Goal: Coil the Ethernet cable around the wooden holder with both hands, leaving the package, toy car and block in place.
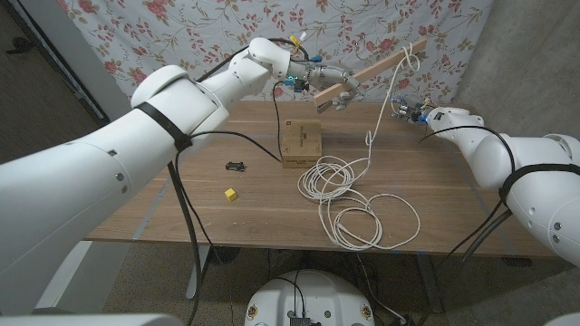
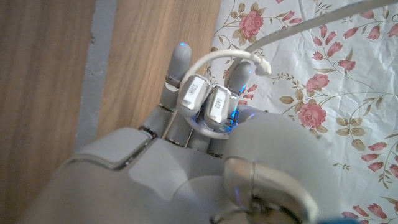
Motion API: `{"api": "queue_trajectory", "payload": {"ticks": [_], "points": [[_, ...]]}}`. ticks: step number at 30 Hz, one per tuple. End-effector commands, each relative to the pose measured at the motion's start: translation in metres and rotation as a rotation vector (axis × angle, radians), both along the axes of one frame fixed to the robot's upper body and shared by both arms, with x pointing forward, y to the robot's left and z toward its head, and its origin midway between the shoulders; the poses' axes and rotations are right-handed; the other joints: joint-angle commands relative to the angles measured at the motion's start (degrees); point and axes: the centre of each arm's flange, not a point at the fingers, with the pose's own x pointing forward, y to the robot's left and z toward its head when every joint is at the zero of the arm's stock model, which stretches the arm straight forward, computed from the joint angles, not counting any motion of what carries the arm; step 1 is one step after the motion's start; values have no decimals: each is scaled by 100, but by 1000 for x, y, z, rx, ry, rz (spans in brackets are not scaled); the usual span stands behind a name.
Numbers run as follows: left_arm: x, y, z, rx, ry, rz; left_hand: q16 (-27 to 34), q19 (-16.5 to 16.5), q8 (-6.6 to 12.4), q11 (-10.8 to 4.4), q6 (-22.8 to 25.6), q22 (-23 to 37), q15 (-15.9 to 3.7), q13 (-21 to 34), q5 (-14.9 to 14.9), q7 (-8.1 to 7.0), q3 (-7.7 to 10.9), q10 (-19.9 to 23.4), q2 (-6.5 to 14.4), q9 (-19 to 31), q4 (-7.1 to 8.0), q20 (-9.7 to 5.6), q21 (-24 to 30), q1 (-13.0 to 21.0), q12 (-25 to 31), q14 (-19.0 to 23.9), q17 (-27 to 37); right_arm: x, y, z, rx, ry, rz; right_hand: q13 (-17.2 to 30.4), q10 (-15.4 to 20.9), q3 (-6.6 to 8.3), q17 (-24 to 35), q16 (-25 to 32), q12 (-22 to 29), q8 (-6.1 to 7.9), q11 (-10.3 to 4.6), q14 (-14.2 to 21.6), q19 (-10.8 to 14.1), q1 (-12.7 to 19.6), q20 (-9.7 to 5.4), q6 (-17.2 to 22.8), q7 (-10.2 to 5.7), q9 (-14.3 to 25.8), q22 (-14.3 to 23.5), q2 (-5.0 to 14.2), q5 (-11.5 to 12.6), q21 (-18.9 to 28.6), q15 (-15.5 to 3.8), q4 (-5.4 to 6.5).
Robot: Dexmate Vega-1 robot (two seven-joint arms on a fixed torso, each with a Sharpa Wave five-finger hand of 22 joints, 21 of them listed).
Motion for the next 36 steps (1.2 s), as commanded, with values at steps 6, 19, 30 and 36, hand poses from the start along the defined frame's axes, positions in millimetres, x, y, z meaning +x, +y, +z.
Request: {"api": "queue_trajectory", "payload": {"ticks": [6,19,30,36], "points": [[11,-3,-1,-52,9,76,3381,55,42,-40,80,150,-1010,-3,60,52,35,114,783,16,5,-252,44,727,1,1249,1514,-67,-49,-63,-78,-310,466,6,59,97,-1,11,28,77,12,252,35,-29,-334,62,179,1,10,24,-51,31,-201,-44],[16,-9,-1,-100,27,110,3398,112,62,-76,93,250,-1040,-2,91,72,60,140,803,8,1,-255,50,721,4,1255,1593,-136,-65,-71,-94,-559,518,7,62,133,-1,9,28,117,9,254,31,-47,-333,65,188,-24,11,18,-76,44,-200,-49],[22,-16,0,-132,13,169,3381,130,84,-69,76,356,-1046,-2,108,70,79,154,820,30,0,-270,24,715,4,1241,1632,-185,-51,-59,-197,-703,603,7,72,165,-1,9,30,136,9,258,57,-59,-347,57,188,-61,9,19,-96,54,-199,-54],[22,-23,0,-113,-5,191,3384,151,95,-72,77,386,-1058,-1,105,66,87,158,842,36,4,-271,22,707,5,1248,1659,-206,-41,-49,-277,-736,638,8,78,192,-2,9,31,136,6,268,89,-63,-358,56,188,-105,1,19,-108,54,-201,-58]]}}
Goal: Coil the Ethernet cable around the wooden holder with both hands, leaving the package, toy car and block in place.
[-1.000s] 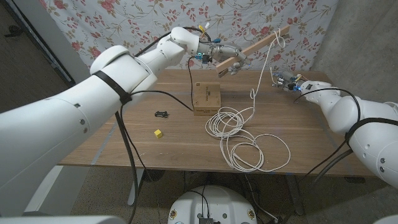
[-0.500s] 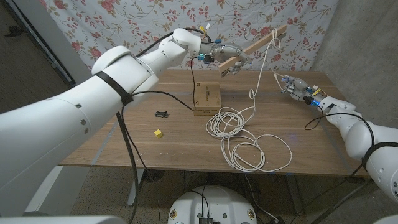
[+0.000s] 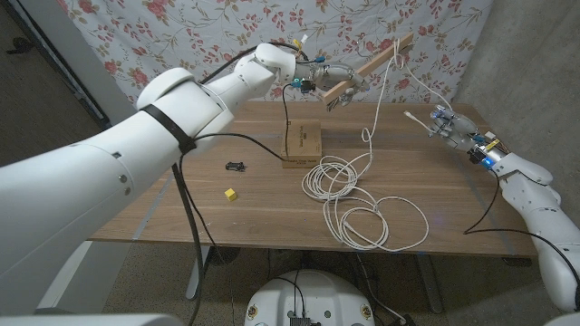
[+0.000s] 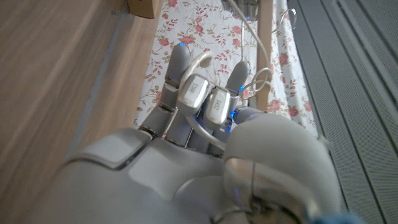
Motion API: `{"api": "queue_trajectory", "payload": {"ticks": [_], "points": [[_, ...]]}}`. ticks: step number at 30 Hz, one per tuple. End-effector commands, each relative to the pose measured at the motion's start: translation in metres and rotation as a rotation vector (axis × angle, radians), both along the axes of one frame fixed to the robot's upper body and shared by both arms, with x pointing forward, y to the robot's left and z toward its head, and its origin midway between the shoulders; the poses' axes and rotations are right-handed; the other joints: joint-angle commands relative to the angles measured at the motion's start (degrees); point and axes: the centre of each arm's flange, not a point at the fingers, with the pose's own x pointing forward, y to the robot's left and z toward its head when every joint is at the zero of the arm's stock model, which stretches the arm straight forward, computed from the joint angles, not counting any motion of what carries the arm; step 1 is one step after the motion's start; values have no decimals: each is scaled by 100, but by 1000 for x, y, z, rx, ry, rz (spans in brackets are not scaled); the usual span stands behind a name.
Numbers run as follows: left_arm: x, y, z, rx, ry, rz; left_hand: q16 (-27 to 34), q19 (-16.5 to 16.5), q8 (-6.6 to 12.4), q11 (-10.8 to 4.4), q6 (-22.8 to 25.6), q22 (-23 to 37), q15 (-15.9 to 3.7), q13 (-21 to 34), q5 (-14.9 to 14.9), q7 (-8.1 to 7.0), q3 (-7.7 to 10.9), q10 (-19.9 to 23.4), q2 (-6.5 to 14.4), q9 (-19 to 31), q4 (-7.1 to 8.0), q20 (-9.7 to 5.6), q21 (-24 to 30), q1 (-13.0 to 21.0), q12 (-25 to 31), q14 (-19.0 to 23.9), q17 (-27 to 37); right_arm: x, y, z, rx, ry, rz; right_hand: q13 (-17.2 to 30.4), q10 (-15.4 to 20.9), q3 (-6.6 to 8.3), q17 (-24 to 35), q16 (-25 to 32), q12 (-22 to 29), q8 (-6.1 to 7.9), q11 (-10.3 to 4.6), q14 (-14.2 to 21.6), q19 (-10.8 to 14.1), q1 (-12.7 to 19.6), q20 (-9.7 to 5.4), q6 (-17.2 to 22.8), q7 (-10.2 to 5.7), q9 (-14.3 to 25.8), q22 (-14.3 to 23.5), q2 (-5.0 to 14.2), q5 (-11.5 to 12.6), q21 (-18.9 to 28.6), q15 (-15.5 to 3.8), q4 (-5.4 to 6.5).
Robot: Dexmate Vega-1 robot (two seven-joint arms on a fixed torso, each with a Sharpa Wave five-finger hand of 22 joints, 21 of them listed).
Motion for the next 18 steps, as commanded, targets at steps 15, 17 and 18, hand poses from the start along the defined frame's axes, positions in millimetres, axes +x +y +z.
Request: {"api": "queue_trajectory", "payload": {"ticks": [15,17,18], "points": [[-1,-38,-8,154,-53,98,3398,192,81,-116,53,228,-1095,-2,16,60,63,178,829,44,-3,-287,26,733,13,1262,1706,-124,45,91,-276,-342,57,9,60,200,-4,16,30,57,-28,328,328,-5,-371,201,134,-199,-43,33,-52,29,-235,-46],[-3,-42,-8,195,-67,106,3395,197,98,-116,55,218,-1094,-1,21,47,71,181,830,61,-7,-289,8,734,13,1254,1718,-131,48,99,-325,-338,30,9,70,212,-4,15,32,61,-43,334,336,-4,-375,216,134,-219,-43,29,-58,23,-235,-49],[-4,-44,-8,214,-74,111,3399,211,85,-112,60,181,-1095,-1,23,59,74,172,829,33,-9,-289,-20,734,9,1257,1729,-134,50,103,-348,-336,34,9,65,216,-4,15,31,59,-38,336,333,-4,-376,216,133,-229,-43,28,-59,20,-234,-50]]}}
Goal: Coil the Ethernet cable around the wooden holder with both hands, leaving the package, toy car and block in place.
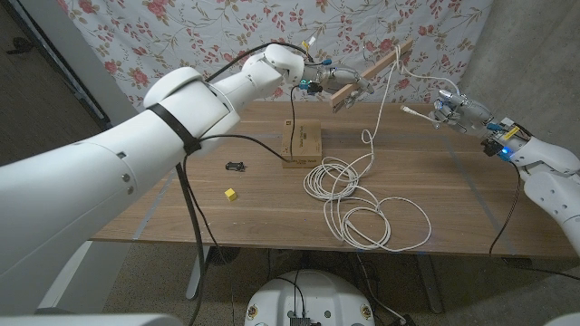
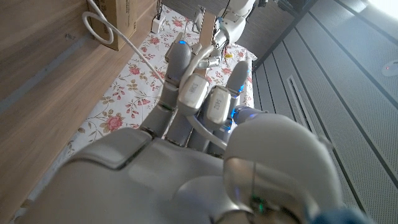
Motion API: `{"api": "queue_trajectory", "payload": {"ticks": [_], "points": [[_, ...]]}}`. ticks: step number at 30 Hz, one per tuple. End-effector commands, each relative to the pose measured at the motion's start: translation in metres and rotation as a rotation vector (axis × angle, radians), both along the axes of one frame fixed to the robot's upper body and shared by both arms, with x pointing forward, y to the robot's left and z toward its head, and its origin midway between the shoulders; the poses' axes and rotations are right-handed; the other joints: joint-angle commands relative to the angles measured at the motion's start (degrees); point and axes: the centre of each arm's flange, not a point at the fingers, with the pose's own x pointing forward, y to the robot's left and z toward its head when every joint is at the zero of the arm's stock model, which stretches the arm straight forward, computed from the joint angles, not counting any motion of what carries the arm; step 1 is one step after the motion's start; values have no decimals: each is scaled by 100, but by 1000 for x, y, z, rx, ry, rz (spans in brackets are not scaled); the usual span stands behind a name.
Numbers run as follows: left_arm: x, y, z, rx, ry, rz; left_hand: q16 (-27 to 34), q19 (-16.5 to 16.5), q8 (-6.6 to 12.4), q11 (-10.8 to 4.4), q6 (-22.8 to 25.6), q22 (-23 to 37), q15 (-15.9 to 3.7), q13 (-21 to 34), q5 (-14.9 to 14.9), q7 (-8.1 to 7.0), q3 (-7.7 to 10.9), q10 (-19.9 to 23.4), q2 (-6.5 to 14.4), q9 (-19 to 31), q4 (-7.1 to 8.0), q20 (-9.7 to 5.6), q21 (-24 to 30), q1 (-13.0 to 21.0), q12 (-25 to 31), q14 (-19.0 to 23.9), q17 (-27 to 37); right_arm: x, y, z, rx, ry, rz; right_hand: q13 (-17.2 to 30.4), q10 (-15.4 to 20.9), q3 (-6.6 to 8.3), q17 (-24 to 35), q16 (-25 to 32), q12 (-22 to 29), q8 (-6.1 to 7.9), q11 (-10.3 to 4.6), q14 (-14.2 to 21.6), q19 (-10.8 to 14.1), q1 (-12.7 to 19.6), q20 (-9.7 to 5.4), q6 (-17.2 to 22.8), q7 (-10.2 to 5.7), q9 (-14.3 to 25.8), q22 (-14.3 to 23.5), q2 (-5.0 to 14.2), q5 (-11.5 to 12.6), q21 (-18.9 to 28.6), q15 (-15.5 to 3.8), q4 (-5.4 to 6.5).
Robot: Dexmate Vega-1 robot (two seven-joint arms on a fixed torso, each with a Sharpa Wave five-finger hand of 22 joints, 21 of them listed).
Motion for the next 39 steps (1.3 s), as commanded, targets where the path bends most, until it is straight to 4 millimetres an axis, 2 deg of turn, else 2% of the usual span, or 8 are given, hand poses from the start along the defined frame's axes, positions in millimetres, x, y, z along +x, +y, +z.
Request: {"api": "queue_trajectory", "payload": {"ticks": [1,10,19,30,39], "points": [[-8,-23,0,184,-61,46,3367,213,55,-124,56,9,-1091,0,25,53,56,173,797,20,6,-287,-18,764,10,1234,1698,-46,24,43,-224,-64,-135,9,44,109,-4,15,30,18,-17,327,67,24,-334,212,134,-35,13,40,-23,-28,-244,-51],[-15,-40,-1,315,-104,78,3360,191,75,-119,45,34,-1077,0,39,56,67,171,784,25,-4,-282,-24,758,8,1256,1681,-65,48,86,-436,-64,-184,10,27,178,-5,10,27,28,-6,341,185,28,-360,215,163,-111,5,37,-46,-43,-242,-61],[-18,-51,-9,369,-112,77,3358,161,77,-115,49,47,-1067,0,40,62,65,160,773,12,-12,-270,-9,760,8,1256,1662,-64,68,138,-545,-67,-117,9,35,225,-6,8,31,61,6,352,222,18,-365,177,185,-100,1,35,-63,-71,-242,-57],[-20,-58,-15,391,-111,70,3320,132,83,-101,58,-89,-1035,0,39,57,50,136,747,0,-18,-257,-76,756,5,1240,1592,-31,99,211,-621,-22,-171,10,71,280,-7,9,40,90,32,374,275,6,-339,214,197,-169,8,34,-93,-82,-241,-61],[-20,-57,-18,360,-78,51,3315,101,96,-69,65,-83,-1022,0,42,61,34,138,728,2,-29,-256,-22,767,7,1243,1547,14,126,251,-580,-28,-230,12,-16,268,-2,-4,18,108,22,327,22,-14,-324,209,173,-245,41,-25,-140,-121,-226,-85]]}}
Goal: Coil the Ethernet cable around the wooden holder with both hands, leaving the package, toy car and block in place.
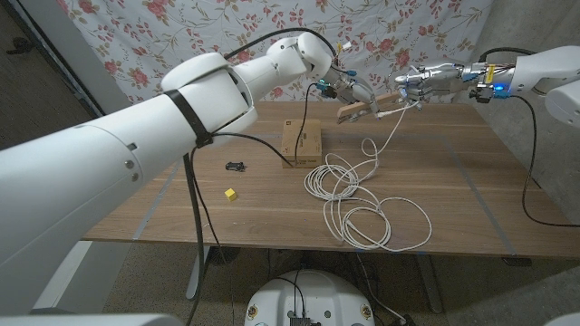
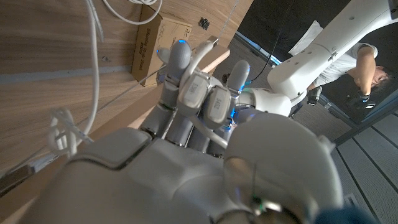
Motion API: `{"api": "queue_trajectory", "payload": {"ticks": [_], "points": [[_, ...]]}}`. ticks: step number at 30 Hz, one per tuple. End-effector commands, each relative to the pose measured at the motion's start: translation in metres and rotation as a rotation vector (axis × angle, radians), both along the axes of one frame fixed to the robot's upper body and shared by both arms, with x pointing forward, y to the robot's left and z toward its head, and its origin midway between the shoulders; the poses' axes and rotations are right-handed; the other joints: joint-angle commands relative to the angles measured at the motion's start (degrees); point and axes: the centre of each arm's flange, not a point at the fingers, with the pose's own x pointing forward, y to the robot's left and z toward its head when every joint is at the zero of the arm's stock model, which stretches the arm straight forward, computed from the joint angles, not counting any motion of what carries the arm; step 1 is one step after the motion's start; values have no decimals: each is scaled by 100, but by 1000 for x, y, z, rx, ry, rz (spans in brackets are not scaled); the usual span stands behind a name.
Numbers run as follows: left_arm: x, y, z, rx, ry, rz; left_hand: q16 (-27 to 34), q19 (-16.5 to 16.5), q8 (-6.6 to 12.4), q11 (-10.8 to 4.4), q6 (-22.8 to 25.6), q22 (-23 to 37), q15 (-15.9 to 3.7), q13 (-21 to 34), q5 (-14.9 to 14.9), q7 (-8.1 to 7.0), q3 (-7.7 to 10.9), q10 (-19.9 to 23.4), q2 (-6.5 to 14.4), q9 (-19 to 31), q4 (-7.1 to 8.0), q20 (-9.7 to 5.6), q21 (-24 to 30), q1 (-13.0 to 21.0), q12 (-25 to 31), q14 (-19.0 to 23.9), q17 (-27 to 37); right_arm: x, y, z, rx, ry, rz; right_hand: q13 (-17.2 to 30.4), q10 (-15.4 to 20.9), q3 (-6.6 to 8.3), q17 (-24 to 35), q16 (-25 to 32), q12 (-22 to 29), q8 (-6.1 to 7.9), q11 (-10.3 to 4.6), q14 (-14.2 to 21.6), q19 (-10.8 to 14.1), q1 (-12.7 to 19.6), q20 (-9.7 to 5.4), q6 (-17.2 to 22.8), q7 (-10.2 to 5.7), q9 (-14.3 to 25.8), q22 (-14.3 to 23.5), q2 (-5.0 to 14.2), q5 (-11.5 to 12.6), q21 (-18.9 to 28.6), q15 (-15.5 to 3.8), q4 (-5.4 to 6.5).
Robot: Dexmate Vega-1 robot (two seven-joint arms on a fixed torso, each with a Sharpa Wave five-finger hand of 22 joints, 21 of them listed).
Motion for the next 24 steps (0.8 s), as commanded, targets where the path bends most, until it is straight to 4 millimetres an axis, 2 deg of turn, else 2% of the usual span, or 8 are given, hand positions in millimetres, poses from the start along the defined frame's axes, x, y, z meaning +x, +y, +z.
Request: {"api": "queue_trajectory", "payload": {"ticks": [1,7,14,18,24], "points": [[-1,-2,-6,-7,32,-12,3316,108,51,-86,65,2,-1021,0,13,79,-4,119,721,31,-19,-260,33,774,8,1241,1544,18,38,116,1,-126,-72,12,-62,160,11,-4,16,64,-22,254,-90,-20,-317,211,170,11,23,-31,-27,-10,-267,-140],[1,1,-10,-5,55,-11,3332,106,57,-95,68,-6,-1023,0,17,61,-19,113,710,40,-15,-252,54,772,7,1242,1538,27,46,132,40,-231,-174,11,-122,125,15,-12,11,79,-21,160,-240,-59,-313,144,119,16,40,-64,-42,-15,-265,-130],[1,0,-10,-22,57,-11,3341,92,57,-88,70,0,-1016,0,21,67,-27,114,709,39,-16,-254,64,780,8,1253,1520,37,59,136,76,-320,-224,15,-241,75,19,-17,4,61,25,-2,-445,-107,-300,129,113,-75,54,-108,-45,-25,-261,-121],[1,-2,-8,-31,49,-13,3344,108,53,-77,75,-59,-1016,0,20,59,-31,108,709,29,-16,-251,33,783,6,1247,1518,47,71,134,54,-326,-245,15,-376,81,15,-16,4,-21,129,-210,-623,-81,-264,161,127,-263,63,-136,-36,-18,-264,-169],[2,-3,-6,-47,37,-3,3351,113,54,-82,69,-77,-1013,0,24,63,-36,109,705,32,-15,-253,28,785,6,1243,1520,62,92,128,47,-330,-231,7,-539,71,-7,-33,-8,-135,205,-358,-737,-37,-232,187,141,-493,60,-141,-46,2,-253,-233]]}}
